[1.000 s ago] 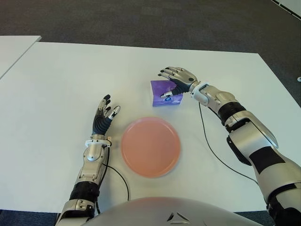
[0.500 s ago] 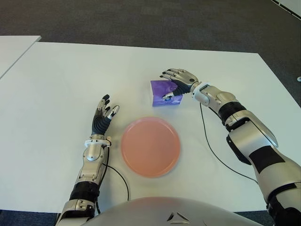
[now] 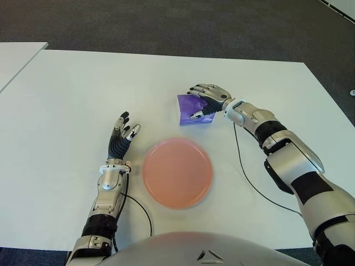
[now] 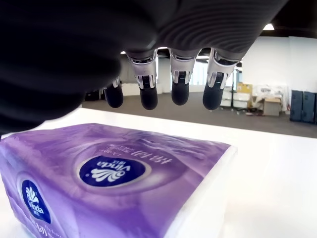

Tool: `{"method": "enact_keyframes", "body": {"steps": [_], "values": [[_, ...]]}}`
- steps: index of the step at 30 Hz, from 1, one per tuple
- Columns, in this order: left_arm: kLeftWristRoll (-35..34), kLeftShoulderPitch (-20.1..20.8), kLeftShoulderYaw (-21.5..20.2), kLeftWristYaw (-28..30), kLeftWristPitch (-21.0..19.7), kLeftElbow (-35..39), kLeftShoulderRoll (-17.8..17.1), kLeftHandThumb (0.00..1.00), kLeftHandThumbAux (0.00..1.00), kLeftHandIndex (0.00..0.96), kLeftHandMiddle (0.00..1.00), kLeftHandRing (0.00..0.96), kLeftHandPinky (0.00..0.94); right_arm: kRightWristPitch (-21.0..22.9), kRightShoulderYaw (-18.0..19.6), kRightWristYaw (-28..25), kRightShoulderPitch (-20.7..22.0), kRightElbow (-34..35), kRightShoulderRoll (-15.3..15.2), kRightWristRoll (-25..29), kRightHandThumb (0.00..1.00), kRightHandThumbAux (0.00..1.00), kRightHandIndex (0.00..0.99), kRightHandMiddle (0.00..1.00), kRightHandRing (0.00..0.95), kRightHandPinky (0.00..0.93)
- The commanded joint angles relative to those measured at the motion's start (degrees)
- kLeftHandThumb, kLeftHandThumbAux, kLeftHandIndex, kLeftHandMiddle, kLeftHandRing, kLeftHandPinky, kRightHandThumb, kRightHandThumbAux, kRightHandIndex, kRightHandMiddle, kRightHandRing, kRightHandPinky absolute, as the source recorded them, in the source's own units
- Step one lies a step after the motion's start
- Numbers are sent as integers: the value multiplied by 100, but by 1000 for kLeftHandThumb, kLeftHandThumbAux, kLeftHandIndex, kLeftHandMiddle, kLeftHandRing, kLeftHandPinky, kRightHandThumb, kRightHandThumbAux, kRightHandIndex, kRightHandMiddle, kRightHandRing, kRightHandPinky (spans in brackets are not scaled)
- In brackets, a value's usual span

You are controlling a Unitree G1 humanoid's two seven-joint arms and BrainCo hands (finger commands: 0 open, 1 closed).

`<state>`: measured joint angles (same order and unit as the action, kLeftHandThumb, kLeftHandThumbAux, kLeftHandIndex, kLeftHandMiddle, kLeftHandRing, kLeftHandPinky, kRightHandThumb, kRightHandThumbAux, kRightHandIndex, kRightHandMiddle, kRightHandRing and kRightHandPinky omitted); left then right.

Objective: Put the tissue paper into the plate.

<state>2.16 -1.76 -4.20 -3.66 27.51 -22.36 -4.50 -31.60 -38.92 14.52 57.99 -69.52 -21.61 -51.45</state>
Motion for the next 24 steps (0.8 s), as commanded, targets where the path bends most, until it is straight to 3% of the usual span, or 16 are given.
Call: {"method": "enact_keyframes", "body": {"steps": [1, 24], "values": [[-7, -155, 12, 44, -107, -42, 26, 344, 449, 0, 0, 0, 0, 95, -127, -12, -6, -106, 97, -77, 399, 283, 0, 0, 0, 0], [41, -161, -13, -65, -76, -87, 84, 356, 430, 0, 0, 0, 0, 244, -362, -140, -7, -405, 401, -61, 409, 287, 0, 0, 0, 0]]}}
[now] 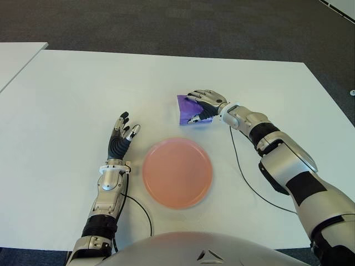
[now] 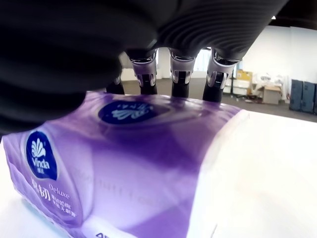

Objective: Put the tissue paper into the plate.

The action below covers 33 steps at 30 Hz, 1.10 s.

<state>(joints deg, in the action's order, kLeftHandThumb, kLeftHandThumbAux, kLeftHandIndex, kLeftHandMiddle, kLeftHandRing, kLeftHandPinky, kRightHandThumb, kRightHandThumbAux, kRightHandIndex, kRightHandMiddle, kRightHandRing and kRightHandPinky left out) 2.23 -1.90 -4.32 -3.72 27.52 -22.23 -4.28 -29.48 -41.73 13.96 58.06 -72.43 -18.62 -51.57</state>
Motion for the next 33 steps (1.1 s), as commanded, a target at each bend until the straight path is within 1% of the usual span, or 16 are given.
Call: {"method": "enact_keyframes", "body": {"steps": [1, 15, 19, 25, 29, 33], "values": [[41, -149, -1, -65, -75, -99, 65, 356, 431, 0, 0, 0, 0, 37, -88, -82, -16, -123, 113, -52, 410, 286, 0, 0, 0, 0], [86, -187, -6, -163, -142, -67, 86, 351, 430, 0, 0, 0, 0, 184, -365, -107, -61, -251, 244, -196, 422, 303, 0, 0, 0, 0], [66, -200, -12, -157, -142, -54, 104, 355, 427, 0, 0, 0, 0, 256, -425, -67, -166, -325, 265, -206, 430, 316, 0, 0, 0, 0], [63, -223, -10, -149, -127, -44, 124, 356, 422, 0, 0, 0, 0, 291, -490, -23, -215, -360, 265, -199, 430, 330, 0, 0, 0, 0], [-3, -232, -12, -94, -121, -41, 136, 359, 419, 0, 0, 0, 0, 389, -578, 116, -355, -414, 286, -238, 435, 329, 0, 0, 0, 0], [-10, -228, -13, -111, -122, -39, 140, 365, 415, 0, 0, 0, 0, 535, -697, 318, -614, -509, 316, -294, 447, 324, 0, 0, 0, 0]]}}
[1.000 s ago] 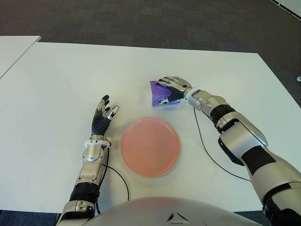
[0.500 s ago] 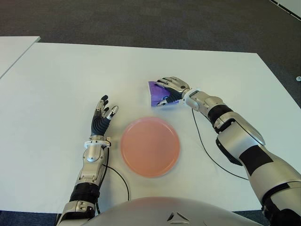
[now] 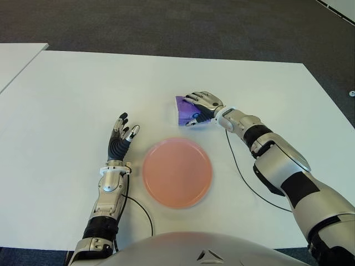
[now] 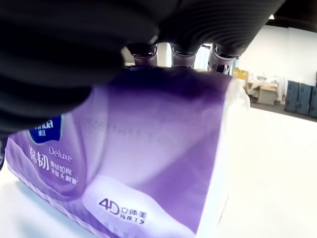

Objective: Put the tissue paper into the plate.

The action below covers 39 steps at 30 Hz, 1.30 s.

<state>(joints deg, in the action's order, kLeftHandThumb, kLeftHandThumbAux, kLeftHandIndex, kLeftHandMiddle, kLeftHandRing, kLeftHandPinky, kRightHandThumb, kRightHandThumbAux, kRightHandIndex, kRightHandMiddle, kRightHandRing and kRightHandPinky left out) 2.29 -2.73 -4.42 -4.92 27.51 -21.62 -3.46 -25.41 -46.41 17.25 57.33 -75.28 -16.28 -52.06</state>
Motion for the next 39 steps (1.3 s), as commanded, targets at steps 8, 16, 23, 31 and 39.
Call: {"method": "enact_keyframes", "body": {"steps": [8, 16, 23, 31, 39], "values": [[13, -186, 4, 2, -139, -44, 40, 362, 418, 0, 0, 0, 0, 352, -481, 257, -821, -295, 158, -379, 476, 312, 0, 0, 0, 0], [-40, -193, -15, 42, -130, -66, 30, 361, 410, 0, 0, 0, 0, 515, -718, 362, -939, -328, 179, -448, 498, 302, 0, 0, 0, 0], [-48, -183, -23, 32, -119, -82, 31, 368, 404, 0, 0, 0, 0, 627, -873, 363, -1039, -360, 193, -447, 513, 310, 0, 0, 0, 0], [-42, -202, -12, 55, -149, -32, 15, 366, 391, 0, 0, 0, 0, 728, -888, 399, -1184, -394, 201, -380, 542, 372, 0, 0, 0, 0], [-77, -222, -9, 88, -171, 5, 23, 367, 384, 0, 0, 0, 0, 856, -883, 523, -1295, -408, 211, -373, 544, 395, 0, 0, 0, 0]]}}
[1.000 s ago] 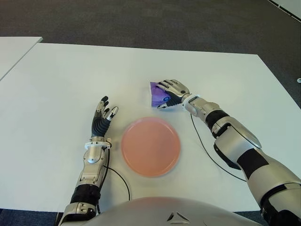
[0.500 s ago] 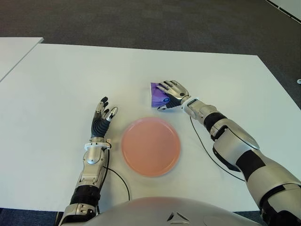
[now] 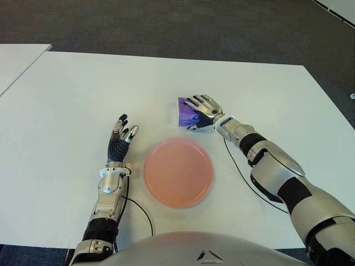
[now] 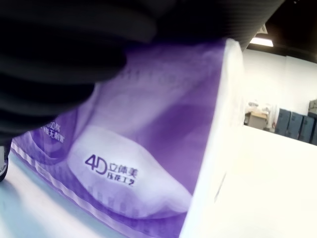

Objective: Put the tissue paper into the plate.

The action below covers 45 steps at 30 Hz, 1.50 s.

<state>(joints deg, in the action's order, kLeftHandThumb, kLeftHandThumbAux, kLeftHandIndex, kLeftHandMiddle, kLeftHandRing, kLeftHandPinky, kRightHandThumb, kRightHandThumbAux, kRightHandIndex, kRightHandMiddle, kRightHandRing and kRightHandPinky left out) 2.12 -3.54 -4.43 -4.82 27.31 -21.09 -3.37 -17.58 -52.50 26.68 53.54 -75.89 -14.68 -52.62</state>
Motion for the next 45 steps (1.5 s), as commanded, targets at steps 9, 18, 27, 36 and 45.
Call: {"method": "enact_keyframes", "body": {"steps": [9, 18, 27, 36, 45], "values": [[-95, -133, -25, 92, -145, -53, 20, 375, 394, 0, 0, 0, 0, 208, -285, -279, -984, -358, 96, -325, 535, 403, 0, 0, 0, 0], [-72, -137, -32, 56, -176, -41, 15, 374, 392, 0, 0, 0, 0, 200, -203, -228, -1016, -352, 99, -236, 535, 409, 0, 0, 0, 0], [-48, -106, -42, 40, -163, -77, -2, 369, 392, 0, 0, 0, 0, 217, -119, -350, -962, -361, 123, -160, 525, 458, 0, 32, 41, 84], [-34, -102, -47, 31, -146, -88, 6, 364, 397, 0, 0, 0, 0, 255, 237, -398, -994, -358, 224, 124, 713, 470, 279, 352, 338, 368], [-54, -114, -47, 55, -154, -55, 6, 362, 399, 0, 0, 0, 0, 412, 365, 33, -1283, -366, 475, 184, 841, 664, 391, 511, 656, 631]]}}
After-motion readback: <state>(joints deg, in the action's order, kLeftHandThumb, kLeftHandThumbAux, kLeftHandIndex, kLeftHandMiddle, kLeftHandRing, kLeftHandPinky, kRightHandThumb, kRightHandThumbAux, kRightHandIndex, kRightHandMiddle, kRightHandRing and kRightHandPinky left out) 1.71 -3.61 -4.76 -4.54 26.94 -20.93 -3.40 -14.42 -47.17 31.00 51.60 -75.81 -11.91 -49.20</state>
